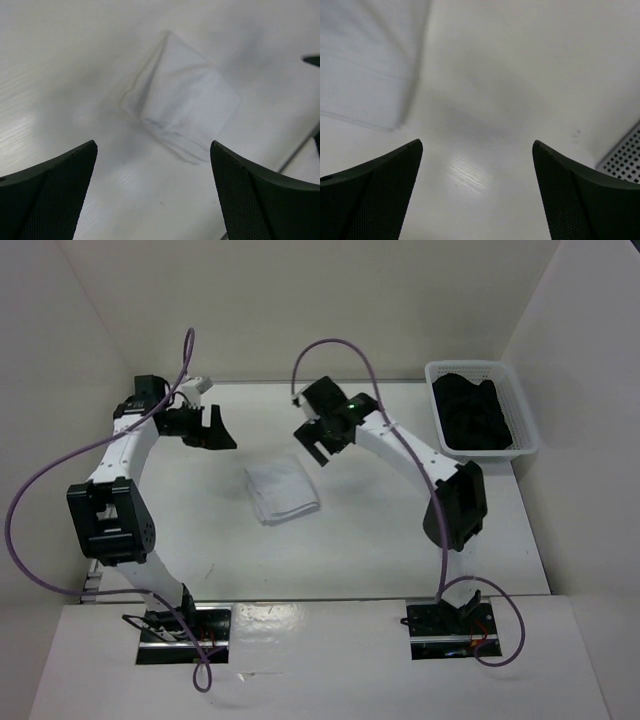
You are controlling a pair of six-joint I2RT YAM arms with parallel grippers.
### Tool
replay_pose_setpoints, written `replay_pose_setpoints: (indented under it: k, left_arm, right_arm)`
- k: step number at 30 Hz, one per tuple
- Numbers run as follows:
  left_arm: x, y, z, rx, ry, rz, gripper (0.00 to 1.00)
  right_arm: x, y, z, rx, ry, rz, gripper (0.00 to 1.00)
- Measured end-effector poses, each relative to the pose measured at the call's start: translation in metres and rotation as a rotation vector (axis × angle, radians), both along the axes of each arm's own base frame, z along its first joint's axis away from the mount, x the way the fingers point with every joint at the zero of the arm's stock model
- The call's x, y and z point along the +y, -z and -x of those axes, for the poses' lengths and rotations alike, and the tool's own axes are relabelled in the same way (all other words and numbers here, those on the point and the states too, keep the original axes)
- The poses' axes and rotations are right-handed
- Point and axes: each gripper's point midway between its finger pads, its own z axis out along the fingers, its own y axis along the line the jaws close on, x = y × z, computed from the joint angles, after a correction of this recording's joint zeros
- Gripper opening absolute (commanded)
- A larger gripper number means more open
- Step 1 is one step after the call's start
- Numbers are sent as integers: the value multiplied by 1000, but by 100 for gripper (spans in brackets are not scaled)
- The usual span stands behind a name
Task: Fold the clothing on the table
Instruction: Fold the skirt
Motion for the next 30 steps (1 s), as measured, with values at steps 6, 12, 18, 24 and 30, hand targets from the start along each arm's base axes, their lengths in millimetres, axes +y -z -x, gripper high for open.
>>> replay_pose_setpoints:
  k: [6, 12, 18, 24, 30]
  left_arm:
    - [-64, -5, -9, 60, 266, 195, 99]
    - [-128, 21, 5, 199, 499, 311, 99]
    - [-162, 32, 33, 298, 624, 372, 99]
    - [-161, 36, 42, 314, 647, 400, 99]
    - [-151, 89, 67, 473, 619, 446, 99]
  right_arm:
    - [-123, 33, -13, 78, 208, 26, 97]
    - [-150, 59, 12, 152, 217, 40, 97]
    - [-147, 56, 14, 142, 197, 18, 97]
    - [-146, 55, 12, 131, 193, 9, 97]
    - [-143, 57, 10, 134, 188, 0, 97]
